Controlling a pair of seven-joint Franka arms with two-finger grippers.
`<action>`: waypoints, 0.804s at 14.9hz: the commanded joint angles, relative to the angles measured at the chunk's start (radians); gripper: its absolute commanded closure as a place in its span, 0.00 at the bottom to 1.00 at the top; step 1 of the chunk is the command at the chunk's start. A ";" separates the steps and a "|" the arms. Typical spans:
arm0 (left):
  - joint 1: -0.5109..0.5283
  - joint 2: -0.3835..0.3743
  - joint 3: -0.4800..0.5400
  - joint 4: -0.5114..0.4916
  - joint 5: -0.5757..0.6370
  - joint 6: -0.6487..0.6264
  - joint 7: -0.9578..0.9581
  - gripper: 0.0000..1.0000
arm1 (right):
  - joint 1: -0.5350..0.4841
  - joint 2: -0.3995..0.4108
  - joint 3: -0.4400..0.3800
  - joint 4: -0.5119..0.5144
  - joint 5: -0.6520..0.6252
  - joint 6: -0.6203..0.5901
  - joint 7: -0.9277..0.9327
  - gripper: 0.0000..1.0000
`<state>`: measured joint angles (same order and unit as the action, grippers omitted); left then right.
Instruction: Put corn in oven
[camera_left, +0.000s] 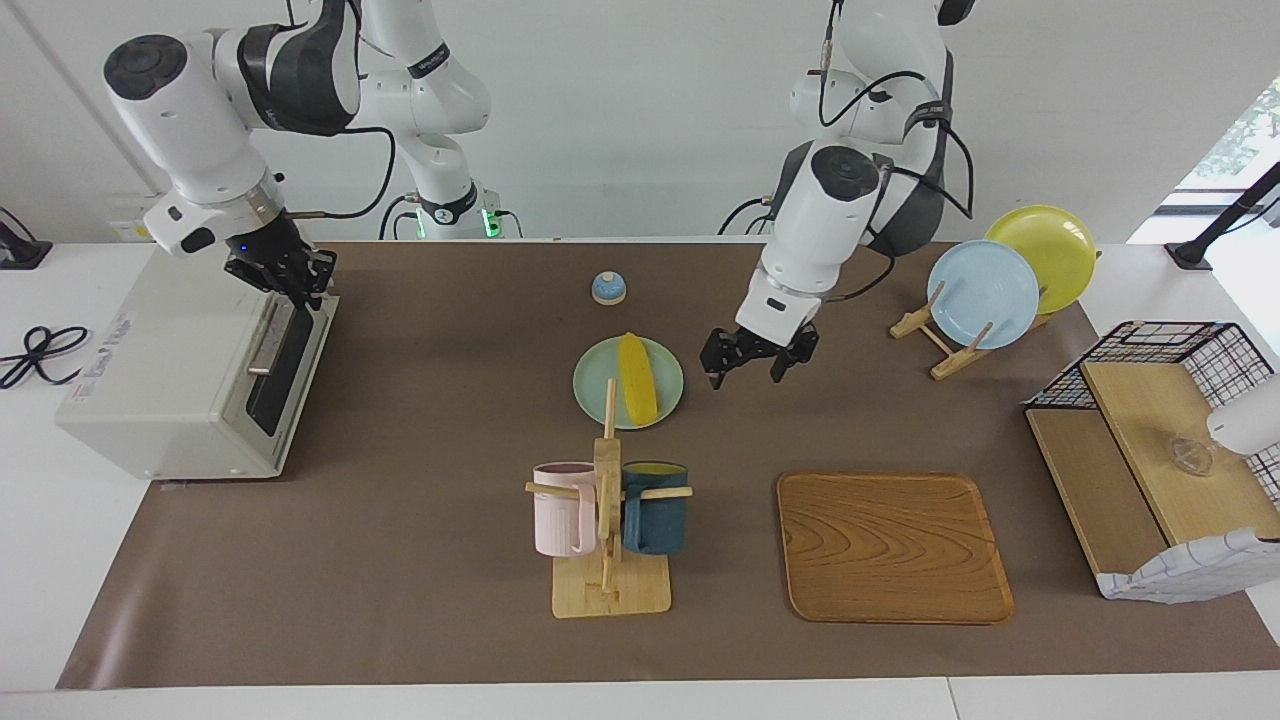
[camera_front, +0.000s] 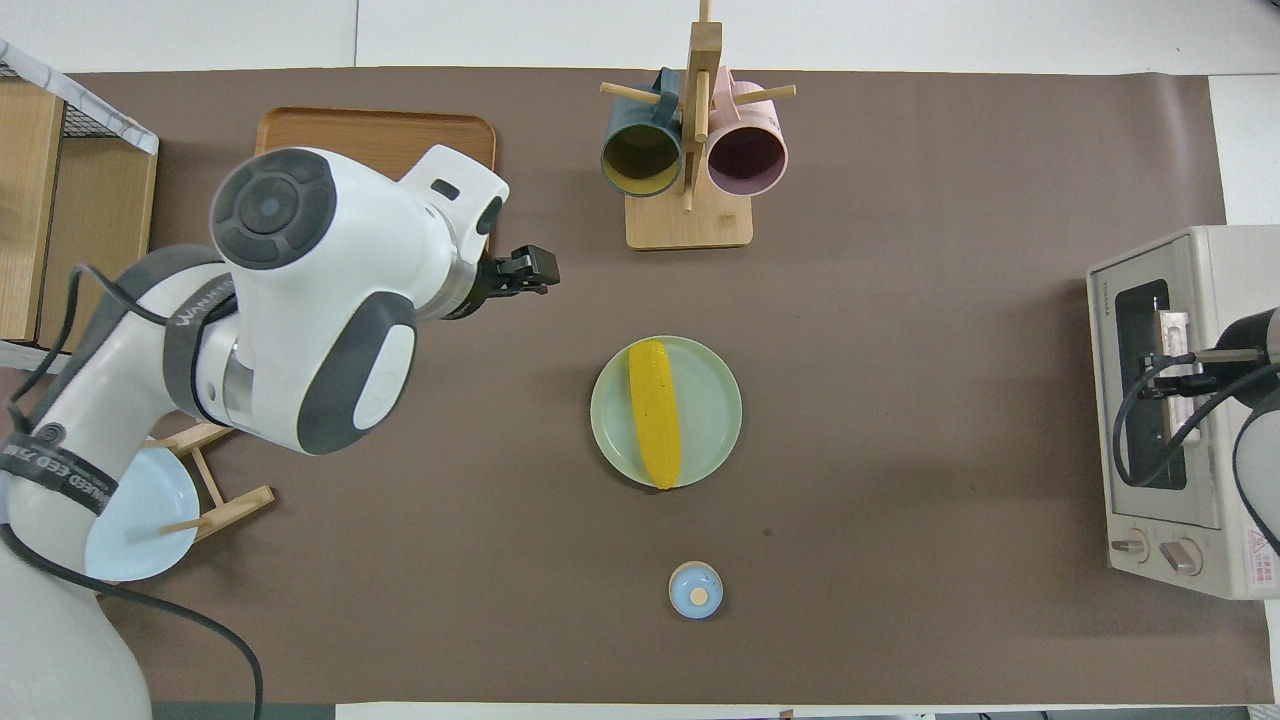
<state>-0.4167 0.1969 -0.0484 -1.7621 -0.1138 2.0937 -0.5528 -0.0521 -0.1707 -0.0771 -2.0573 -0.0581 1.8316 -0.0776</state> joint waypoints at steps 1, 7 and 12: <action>0.077 0.009 -0.010 0.047 0.026 -0.076 0.065 0.00 | -0.017 -0.047 0.007 -0.069 -0.041 0.052 -0.010 1.00; 0.240 -0.028 -0.002 0.078 0.029 -0.151 0.218 0.00 | -0.020 -0.013 0.007 -0.070 -0.107 0.095 -0.005 1.00; 0.312 -0.082 -0.002 0.085 0.052 -0.230 0.338 0.00 | -0.018 -0.018 0.007 -0.089 -0.161 0.115 -0.005 1.00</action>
<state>-0.1089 0.1449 -0.0422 -1.6767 -0.0972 1.9104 -0.2310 -0.0605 -0.1765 -0.0777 -2.1152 -0.1956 1.9117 -0.0777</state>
